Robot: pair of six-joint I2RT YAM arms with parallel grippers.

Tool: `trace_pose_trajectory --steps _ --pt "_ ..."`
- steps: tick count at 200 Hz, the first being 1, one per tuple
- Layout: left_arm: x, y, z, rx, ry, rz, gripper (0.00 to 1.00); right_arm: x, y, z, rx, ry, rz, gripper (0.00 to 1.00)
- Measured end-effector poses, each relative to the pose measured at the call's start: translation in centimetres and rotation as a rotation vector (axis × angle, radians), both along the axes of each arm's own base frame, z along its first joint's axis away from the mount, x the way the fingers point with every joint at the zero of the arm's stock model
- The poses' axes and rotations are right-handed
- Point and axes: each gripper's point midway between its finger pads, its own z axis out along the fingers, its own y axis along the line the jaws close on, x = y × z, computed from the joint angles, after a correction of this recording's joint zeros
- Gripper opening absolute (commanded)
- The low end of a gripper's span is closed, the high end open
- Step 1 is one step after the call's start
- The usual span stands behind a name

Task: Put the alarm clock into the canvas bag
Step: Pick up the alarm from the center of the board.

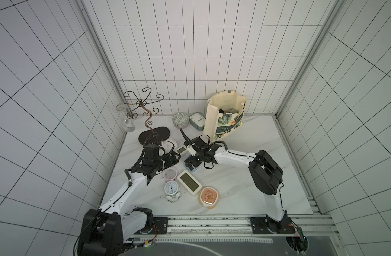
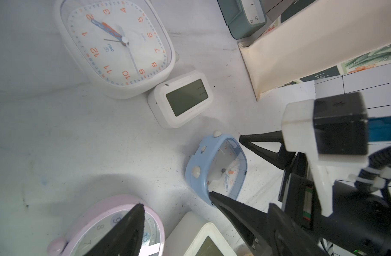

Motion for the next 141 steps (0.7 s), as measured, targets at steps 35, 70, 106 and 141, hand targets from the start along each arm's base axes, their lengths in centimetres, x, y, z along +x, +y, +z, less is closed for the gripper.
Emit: trace_pose_trajectory --steps 35,70,106,141 --pt "0.0 0.0 0.2 0.001 -0.009 -0.002 0.85 -0.6 0.0 -0.6 -0.032 0.004 0.020 1.00" --pt "0.0 0.0 0.2 0.003 -0.011 -0.004 0.85 -0.7 0.2 -1.5 -0.055 0.014 0.028 1.00" --pt "0.0 0.0 0.2 0.003 -0.011 -0.004 0.85 -0.2 0.3 -1.8 -0.076 -0.001 0.017 0.93" --pt "0.0 0.0 0.2 0.002 -0.012 -0.004 0.85 0.0 0.2 -1.7 -0.093 -0.015 0.020 0.81"
